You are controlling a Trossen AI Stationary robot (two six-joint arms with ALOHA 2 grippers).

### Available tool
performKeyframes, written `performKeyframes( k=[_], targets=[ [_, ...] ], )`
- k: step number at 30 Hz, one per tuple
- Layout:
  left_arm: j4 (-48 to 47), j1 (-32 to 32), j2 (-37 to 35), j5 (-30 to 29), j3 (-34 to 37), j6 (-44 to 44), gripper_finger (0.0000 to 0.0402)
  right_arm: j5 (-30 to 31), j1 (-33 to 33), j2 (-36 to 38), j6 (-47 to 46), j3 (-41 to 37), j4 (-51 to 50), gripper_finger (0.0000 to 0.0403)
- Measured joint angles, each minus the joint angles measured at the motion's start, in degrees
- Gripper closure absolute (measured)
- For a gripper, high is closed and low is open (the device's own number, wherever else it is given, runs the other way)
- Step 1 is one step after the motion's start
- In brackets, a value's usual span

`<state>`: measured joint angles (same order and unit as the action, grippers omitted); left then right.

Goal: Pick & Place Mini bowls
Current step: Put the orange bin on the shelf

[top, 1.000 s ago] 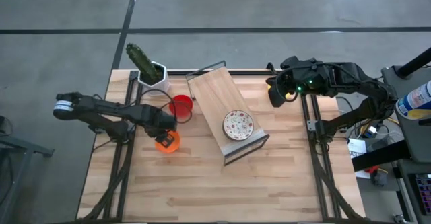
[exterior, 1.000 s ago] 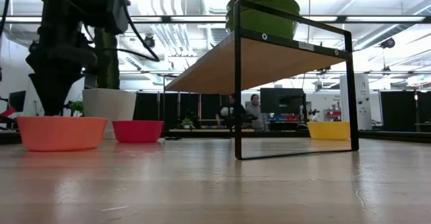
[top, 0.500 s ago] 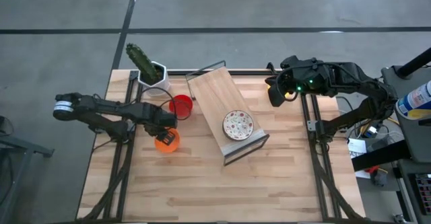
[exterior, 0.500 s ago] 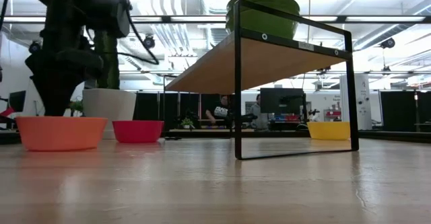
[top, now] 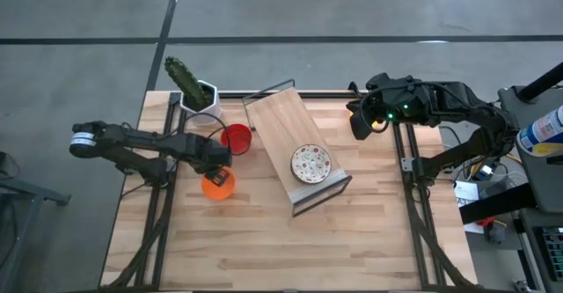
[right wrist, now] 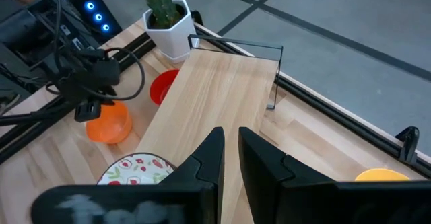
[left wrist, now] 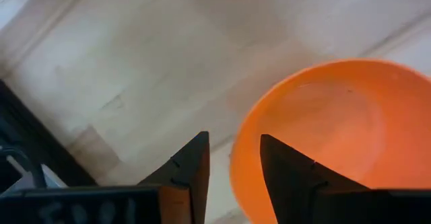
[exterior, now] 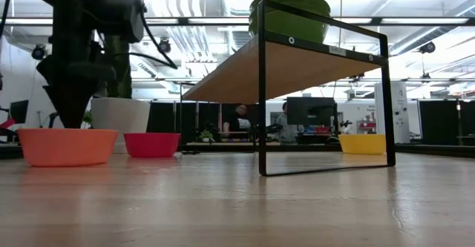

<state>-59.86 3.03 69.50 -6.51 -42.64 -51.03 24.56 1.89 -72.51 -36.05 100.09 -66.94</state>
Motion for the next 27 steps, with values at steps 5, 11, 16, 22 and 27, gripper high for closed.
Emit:
performKeyframes(
  k=[5, 11, 16, 22, 27],
  targets=[
    [4.9, 0.4, 0.0, 3.3, 3.4, 0.3, 0.0276, 0.0, 0.0, 0.0, 0.0, 0.0, 0.1, 0.0360],
    [6.3, 0.5, 0.0, 4.7, 6.2, -0.7, 0.0278, 0.1, 0.0, 0.0, 0.0, 0.0, 0.5, 0.0360],
    [6.5, 0.5, 0.0, 6.0, 6.3, 0.0, 0.0319, 1.1, 0.0, 0.0, 0.0, 0.0, 1.1, 0.0360],
    [6.9, 0.6, -0.2, 6.4, 6.1, -0.1, 0.0392, 1.1, 0.0, 0.0, 0.0, 0.0, 3.1, 0.0360],
    [6.4, 0.6, -2.1, 9.3, 6.1, -1.2, 0.0399, 1.4, 0.0, -0.4, 0.0, 0.0, 4.1, 0.0360]
  ],
)
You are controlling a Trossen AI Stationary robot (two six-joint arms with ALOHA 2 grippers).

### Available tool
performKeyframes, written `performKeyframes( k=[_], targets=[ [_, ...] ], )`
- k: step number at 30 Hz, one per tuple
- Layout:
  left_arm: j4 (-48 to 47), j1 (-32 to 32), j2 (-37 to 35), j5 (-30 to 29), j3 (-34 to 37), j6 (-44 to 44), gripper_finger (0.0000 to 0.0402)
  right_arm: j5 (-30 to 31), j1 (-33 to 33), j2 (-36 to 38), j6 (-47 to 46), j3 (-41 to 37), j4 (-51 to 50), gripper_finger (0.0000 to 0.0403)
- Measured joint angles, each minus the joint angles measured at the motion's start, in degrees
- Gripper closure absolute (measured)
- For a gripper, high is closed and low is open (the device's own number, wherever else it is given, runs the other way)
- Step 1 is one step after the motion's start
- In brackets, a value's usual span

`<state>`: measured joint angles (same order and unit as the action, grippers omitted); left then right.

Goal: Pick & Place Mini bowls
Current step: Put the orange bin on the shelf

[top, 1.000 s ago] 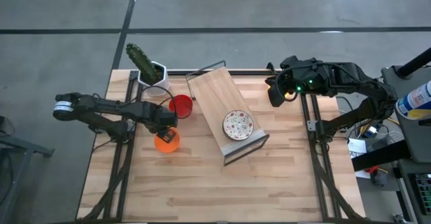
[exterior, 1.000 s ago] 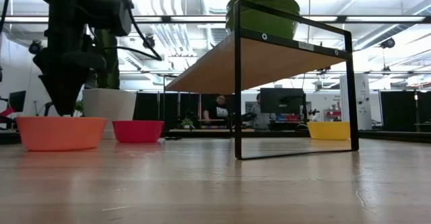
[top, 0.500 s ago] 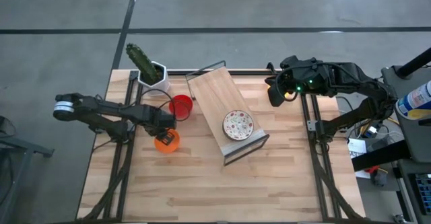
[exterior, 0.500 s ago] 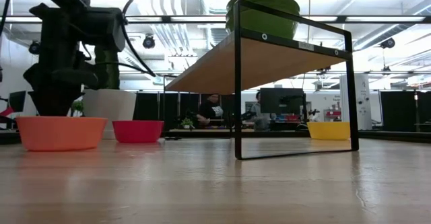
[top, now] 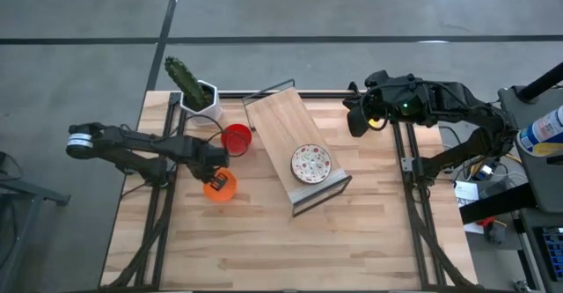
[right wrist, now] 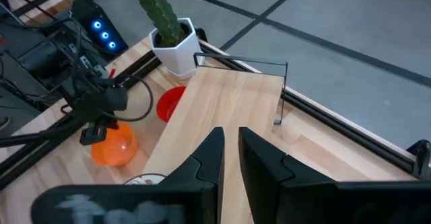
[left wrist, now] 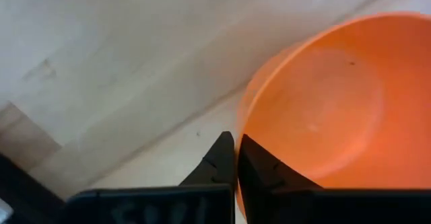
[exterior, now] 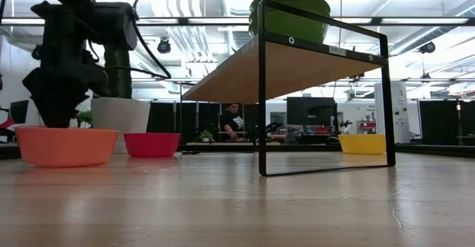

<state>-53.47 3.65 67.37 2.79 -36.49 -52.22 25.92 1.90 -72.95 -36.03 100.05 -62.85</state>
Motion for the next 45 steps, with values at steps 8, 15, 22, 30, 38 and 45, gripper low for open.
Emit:
performKeyframes(
  k=[8, 15, 22, 30, 38, 45],
  targets=[
    [-3.4, 0.0, -8.4, 0.5, -5.1, -1.9, 0.0401, -0.1, 0.0, -1.3, 0.0, 0.0, 0.7, 0.0360],
    [-4.4, 0.0, -14.8, -2.6, -12.8, -5.8, 0.0401, -0.2, 0.0, -2.3, 0.0, 0.0, 2.3, 0.0360],
    [-4.1, 0.0, -15.5, -6.0, -22.0, -6.1, 0.0401, 0.0, 0.0, -1.1, 0.2, 0.0, 5.1, 0.0360],
    [-4.1, 2.9, -10.0, -9.7, -35.0, 0.0, 0.0401, 0.0, 0.0, 0.4, 0.4, 0.1, 6.8, 0.0360],
    [-9.6, 11.8, 1.9, -7.2, -51.6, 8.2, 0.0401, -0.2, 0.0, 0.5, 3.0, 0.1, 6.6, 0.0360],
    [-17.0, 23.1, 14.9, 3.9, -65.6, 14.8, 0.0401, -0.3, 0.0, 0.8, 5.0, 0.1, 6.5, 0.0360]
  ],
)
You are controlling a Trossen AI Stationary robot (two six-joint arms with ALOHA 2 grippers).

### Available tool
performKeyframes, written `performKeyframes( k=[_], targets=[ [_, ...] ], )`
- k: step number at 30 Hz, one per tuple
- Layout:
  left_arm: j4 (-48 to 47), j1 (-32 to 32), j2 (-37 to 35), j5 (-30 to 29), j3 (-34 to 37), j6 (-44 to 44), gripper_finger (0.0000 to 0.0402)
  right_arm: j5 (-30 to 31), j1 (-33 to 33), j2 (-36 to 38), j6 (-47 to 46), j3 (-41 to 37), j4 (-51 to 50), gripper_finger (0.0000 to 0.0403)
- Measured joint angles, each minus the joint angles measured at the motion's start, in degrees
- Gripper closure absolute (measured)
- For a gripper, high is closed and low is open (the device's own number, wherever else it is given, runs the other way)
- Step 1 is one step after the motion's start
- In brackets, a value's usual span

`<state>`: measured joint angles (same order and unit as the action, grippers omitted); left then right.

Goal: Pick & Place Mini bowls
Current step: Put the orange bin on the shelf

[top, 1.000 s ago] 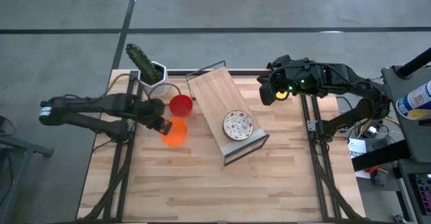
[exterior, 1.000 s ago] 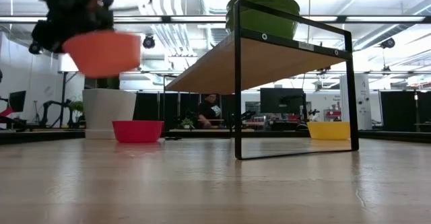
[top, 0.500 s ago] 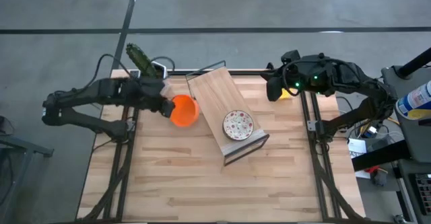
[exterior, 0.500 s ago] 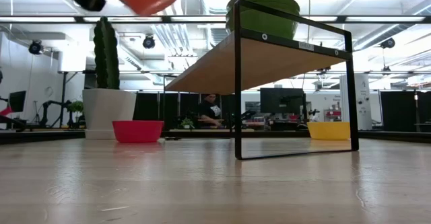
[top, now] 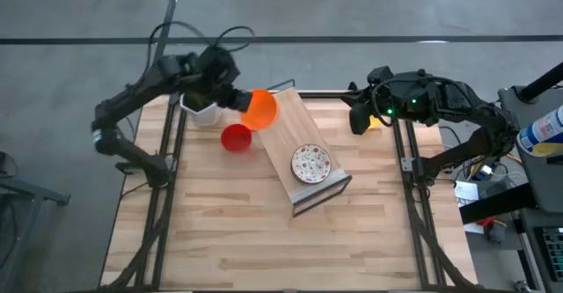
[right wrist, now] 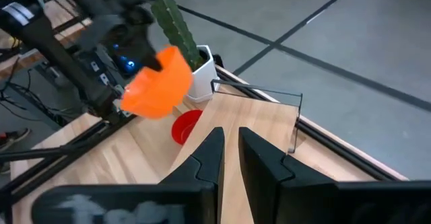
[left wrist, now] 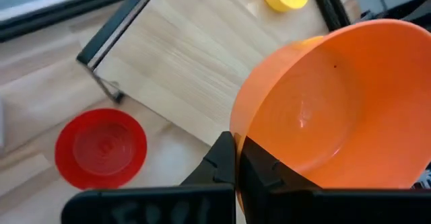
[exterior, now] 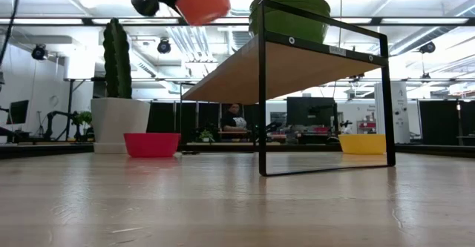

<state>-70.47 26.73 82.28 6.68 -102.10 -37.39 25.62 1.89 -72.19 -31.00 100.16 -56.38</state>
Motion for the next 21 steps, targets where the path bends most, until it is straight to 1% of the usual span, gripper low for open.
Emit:
performKeyframes(
  k=[3, 7, 14, 18, 21],
  targets=[
    [-2.1, 3.4, 5.5, 3.9, -4.8, 2.3, 0.0401, 0.0, 0.0, 0.1, 1.6, 0.0, -0.1, 0.0360],
    [-4.7, 6.4, 12.7, 6.5, -10.9, 4.9, 0.0401, -0.1, 0.0, 0.1, 2.8, 0.0, -0.7, 0.0360],
    [-10.8, 8.0, 24.8, 7.2, -19.4, 11.1, 0.0401, -0.1, 0.0, 0.1, 2.9, 0.0, -0.8, 0.0360],
    [-11.1, 8.1, 29.4, 6.6, -22.7, 12.9, 0.0401, -0.1, 0.0, 0.1, 3.2, 0.0, -0.7, 0.0360],
    [-11.5, 8.1, 31.9, 7.0, -23.6, 13.6, 0.0401, 1.0, 0.0, 0.1, 3.2, 0.0, -0.7, 0.0360]
  ],
)
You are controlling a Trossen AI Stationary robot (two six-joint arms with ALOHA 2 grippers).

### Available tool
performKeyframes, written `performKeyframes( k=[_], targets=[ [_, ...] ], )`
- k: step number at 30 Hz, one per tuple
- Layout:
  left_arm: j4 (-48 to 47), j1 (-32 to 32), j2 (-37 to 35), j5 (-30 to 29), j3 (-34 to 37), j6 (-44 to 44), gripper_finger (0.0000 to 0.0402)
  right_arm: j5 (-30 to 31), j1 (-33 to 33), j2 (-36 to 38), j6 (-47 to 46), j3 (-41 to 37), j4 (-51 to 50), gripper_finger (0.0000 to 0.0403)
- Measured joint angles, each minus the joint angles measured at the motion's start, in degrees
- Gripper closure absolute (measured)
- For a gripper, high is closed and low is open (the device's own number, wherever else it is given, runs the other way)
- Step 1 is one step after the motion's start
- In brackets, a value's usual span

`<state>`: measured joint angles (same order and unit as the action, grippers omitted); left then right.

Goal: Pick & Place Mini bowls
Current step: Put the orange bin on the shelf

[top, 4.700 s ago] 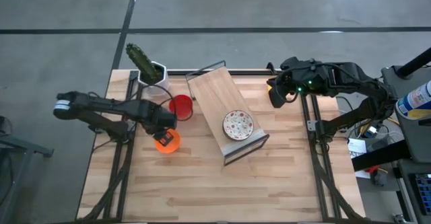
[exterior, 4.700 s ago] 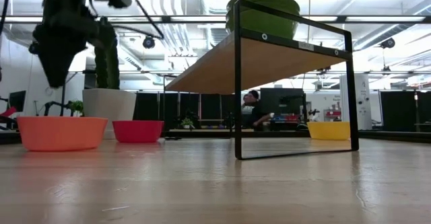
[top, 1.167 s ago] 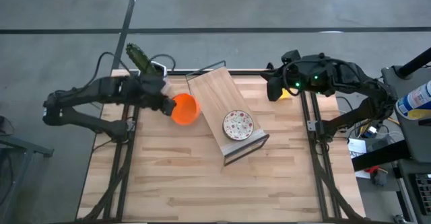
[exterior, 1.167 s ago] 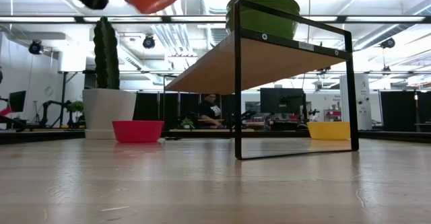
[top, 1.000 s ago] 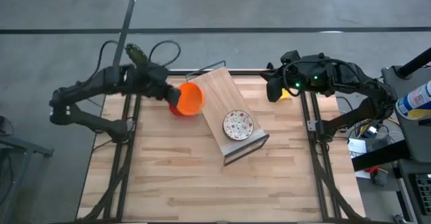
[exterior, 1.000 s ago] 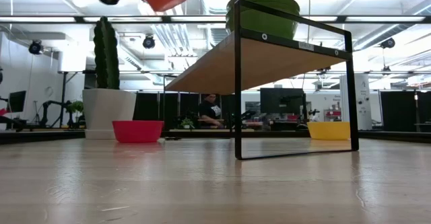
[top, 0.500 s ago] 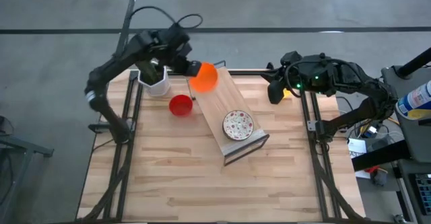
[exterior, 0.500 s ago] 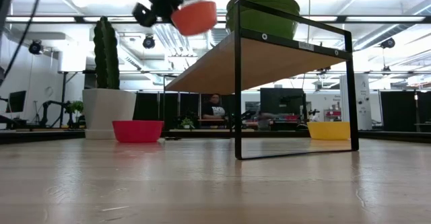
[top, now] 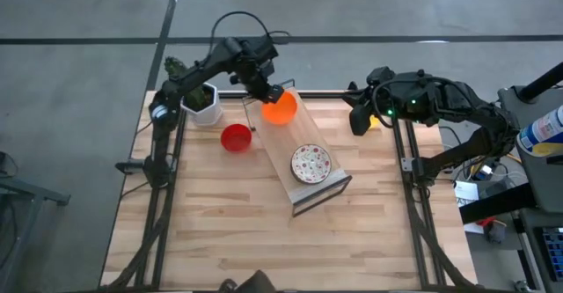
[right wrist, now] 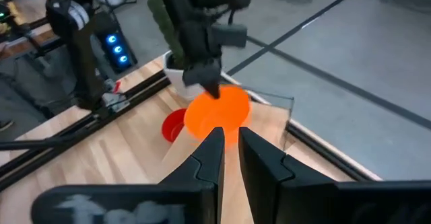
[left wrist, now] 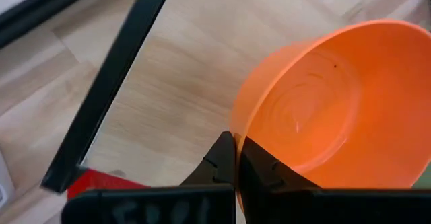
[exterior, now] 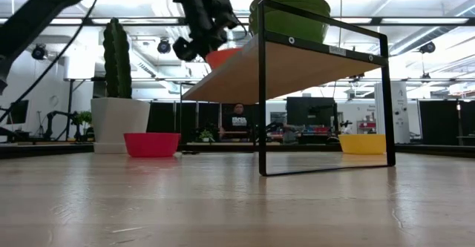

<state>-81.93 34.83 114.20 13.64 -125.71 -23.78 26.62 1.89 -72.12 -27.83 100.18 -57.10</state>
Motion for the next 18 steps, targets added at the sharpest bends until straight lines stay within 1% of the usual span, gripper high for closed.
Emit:
performKeyframes(
  k=[3, 7, 15, 18],
  targets=[
    [-1.3, 0.1, 1.8, -0.1, 0.2, 1.1, 0.0401, 1.9, 0.0, 0.0, 0.0, 0.0, 0.1, 0.0360],
    [-1.6, 0.1, 3.0, -0.4, 0.4, 1.2, 0.0401, 2.9, 0.1, 0.0, 0.0, 0.0, 0.3, 0.0360],
    [-1.7, 0.1, 3.4, -0.6, 0.4, 1.1, 0.0401, 3.2, 0.6, 0.0, -0.1, 0.0, 0.4, 0.0360],
    [-1.8, 0.1, 3.4, -0.6, 0.4, 0.1, 0.0392, 3.5, 1.2, 0.0, -0.1, 0.0, 0.4, 0.0360]
  ],
)
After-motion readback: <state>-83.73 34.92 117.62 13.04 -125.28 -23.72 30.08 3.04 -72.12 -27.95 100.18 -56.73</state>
